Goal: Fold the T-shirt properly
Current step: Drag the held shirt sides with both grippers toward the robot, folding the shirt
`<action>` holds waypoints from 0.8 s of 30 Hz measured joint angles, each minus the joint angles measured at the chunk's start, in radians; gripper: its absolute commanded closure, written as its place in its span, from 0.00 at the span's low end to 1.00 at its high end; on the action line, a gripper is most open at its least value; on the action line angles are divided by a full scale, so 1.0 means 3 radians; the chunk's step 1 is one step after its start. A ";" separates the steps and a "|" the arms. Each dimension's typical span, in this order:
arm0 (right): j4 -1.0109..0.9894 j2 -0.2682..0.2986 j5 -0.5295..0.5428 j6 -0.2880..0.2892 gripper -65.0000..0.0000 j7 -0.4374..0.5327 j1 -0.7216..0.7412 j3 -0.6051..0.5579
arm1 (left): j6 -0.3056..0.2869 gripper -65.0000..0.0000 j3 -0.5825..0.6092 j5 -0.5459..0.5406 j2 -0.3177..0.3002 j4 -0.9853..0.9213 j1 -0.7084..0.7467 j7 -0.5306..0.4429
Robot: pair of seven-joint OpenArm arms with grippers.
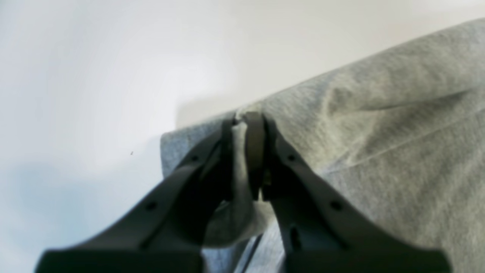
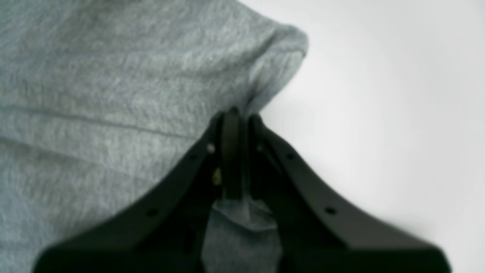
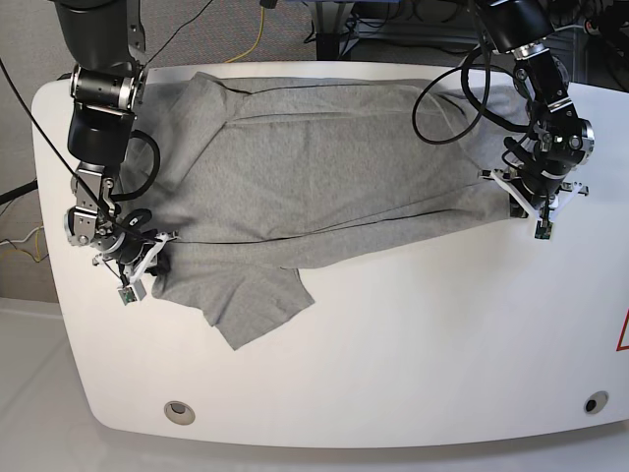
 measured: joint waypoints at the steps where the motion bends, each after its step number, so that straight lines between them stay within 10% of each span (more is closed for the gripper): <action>1: 0.0055 0.0004 -0.0006 -0.0003 0.95 -0.0053 -0.0013 0.0001 | 0.0000 0.99 0.0000 0.0000 0.0000 0.0000 0.0003 -0.0001; 24: 0.1448 0.0006 -0.0080 -0.0004 0.95 -0.1166 -0.0406 0.0001 | -0.0010 0.99 -0.0004 -0.0006 0.0067 0.0085 0.0022 0.0001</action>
